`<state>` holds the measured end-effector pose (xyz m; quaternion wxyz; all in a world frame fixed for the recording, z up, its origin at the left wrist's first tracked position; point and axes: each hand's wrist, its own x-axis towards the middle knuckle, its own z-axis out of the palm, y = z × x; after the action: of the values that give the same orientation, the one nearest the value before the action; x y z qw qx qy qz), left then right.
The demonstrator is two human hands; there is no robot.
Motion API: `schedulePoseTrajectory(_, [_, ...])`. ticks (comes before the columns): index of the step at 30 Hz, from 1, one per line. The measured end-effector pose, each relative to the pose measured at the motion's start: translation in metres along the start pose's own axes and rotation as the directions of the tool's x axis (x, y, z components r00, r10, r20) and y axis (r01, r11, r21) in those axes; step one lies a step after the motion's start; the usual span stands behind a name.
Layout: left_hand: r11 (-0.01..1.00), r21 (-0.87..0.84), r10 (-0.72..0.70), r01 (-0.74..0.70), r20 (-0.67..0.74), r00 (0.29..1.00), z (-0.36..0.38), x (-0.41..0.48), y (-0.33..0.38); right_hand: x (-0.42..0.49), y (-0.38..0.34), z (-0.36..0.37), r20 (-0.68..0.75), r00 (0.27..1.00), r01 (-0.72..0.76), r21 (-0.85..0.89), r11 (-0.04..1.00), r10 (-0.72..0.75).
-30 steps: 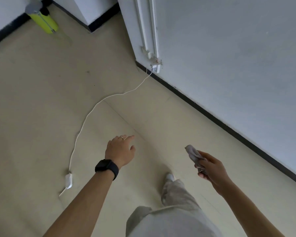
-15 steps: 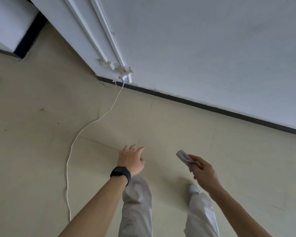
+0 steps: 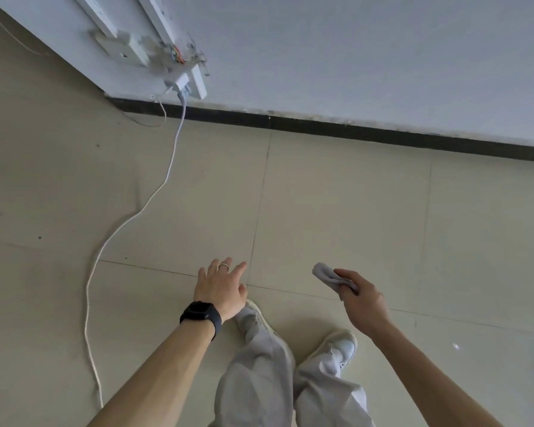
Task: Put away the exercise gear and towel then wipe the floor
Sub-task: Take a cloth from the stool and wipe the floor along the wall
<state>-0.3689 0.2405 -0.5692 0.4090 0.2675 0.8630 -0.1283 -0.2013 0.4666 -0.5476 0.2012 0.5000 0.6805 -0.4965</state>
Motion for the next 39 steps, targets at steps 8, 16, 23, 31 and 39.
schedulePoseTrajectory(8, [0.999,-0.023,0.048,-0.048,0.019,0.999,0.107,0.130,0.010,0.131,0.114,0.085,-0.033,0.995,0.082,-0.209,0.975,-0.090])
schedulePoseTrajectory(16, [0.991,-0.131,-0.002,-0.020,-0.167,0.986,0.172,0.251,-0.002,0.235,0.140,0.193,0.235,0.754,0.609,-0.600,0.519,-0.613])
schedulePoseTrajectory(23, [0.990,-0.129,0.008,-0.062,-0.383,0.924,0.192,0.326,-0.021,0.338,0.125,0.231,0.613,0.398,0.776,-0.622,-0.107,-0.683])
schedulePoseTrajectory(31, [0.974,-0.228,-0.103,-0.002,-0.448,0.888,0.143,0.389,-0.031,0.458,-0.015,0.180,-0.064,0.794,0.345,-0.771,0.535,-0.604])
schedulePoseTrajectory(39, [0.973,-0.229,-0.088,0.020,-0.295,0.952,0.103,0.426,-0.064,0.444,-0.008,0.221,0.487,0.434,0.714,-0.699,-0.039,-0.758])
